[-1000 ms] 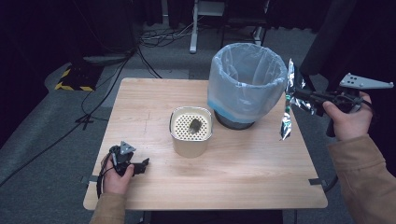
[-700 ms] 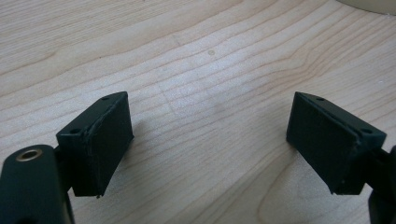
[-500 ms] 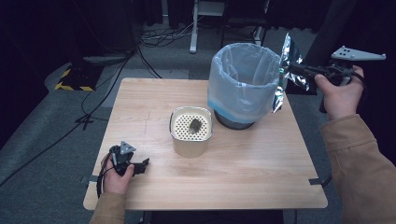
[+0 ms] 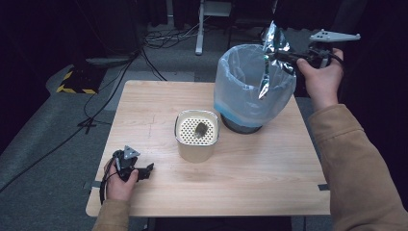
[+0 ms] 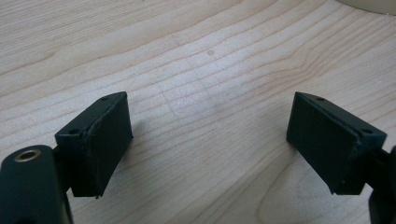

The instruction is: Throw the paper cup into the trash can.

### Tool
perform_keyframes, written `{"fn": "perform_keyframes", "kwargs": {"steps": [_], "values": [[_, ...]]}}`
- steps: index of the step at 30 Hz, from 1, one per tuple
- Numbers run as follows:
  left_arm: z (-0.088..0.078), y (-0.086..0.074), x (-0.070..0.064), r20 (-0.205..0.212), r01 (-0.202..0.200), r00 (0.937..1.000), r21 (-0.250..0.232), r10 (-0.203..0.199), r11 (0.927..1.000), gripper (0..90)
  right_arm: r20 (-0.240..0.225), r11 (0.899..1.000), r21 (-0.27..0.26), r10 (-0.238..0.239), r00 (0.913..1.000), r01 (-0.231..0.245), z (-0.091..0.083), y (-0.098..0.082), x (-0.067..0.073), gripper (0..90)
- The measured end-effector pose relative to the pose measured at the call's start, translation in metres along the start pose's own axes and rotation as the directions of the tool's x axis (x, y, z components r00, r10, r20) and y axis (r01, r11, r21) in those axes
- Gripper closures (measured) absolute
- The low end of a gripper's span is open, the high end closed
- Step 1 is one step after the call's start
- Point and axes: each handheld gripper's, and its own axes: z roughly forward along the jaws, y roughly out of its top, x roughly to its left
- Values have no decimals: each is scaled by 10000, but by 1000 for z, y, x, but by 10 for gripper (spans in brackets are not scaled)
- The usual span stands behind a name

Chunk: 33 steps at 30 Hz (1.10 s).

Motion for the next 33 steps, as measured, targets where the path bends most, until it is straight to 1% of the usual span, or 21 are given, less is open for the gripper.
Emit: {"fn": "perform_keyframes", "kwargs": {"steps": [1,2,7,8,11,12,13,14,15,16,17,18,19,21,23,25,30,33], "values": [[0,0,0,-1,2,10000,-2,-2,10000,144,3,9999,33,-114,9999,114,5,1,1,897],[0,0,0,-2,2,10000,-1,-2,10000,144,-7,10000,94,-27,10000,27,10,1,2,897],[0,0,0,1,15,10000,-3,-15,10000,144,51,9994,343,-24,10000,22,29,-1,3,897],[0,0,0,2,2,10000,-3,-2,10000,144,55,9993,375,84,9999,-86,32,-2,4,895],[0,0,0,5,-1,10000,3,1,10000,144,195,9987,489,130,9997,-140,38,-4,5,874],[0,0,0,3,3,10000,4,-3,10000,144,219,9984,515,219,9995,-230,40,-4,5,860],[0,0,0,4,1,10000,2,-1,10000,144,272,9981,579,210,9994,-225,42,-5,5,824],[0,0,0,4,1,10000,2,-1,10000,144,291,9976,627,274,9992,-292,44,-5,4,770],[0,0,0,4,1,10000,1,-1,10000,144,441,9964,690,457,9980,-486,45,-6,4,678],[0,0,0,2,3,10000,1,-3,10000,144,616,9968,649,437,9971,-477,46,-7,4,606],[0,0,0,4,0,10000,3,0,10000,144,816,9967,560,537,9952,-584,47,-7,5,550],[0,0,0,4,4,10000,3,-4,10000,144,872,9970,520,532,9948,-579,47,-8,4,525],[0,0,0,4,2,10000,0,-2,10000,144,889,9967,455,625,9941,-668,46,-8,3,496],[0,0,0,3,2,10000,1,-2,10000,144,988,9968,342,691,9927,-728,43,-9,0,472],[0,0,0,2,2,10000,2,-2,10000,144,1015,9970,254,704,9923,-734,40,-9,-1,462],[0,0,0,0,15,10000,-4,-15,10000,144,1021,9979,224,590,9930,-616,35,-8,-2,455],[0,0,0,2,0,10000,0,0,10000,144,780,9982,79,588,9952,-596,22,-7,-1,448],[0,0,0,-41,1,10000,5,-1,10000,144,749,9985,71,533,9958,-540,14,-9,-1,432]]}}
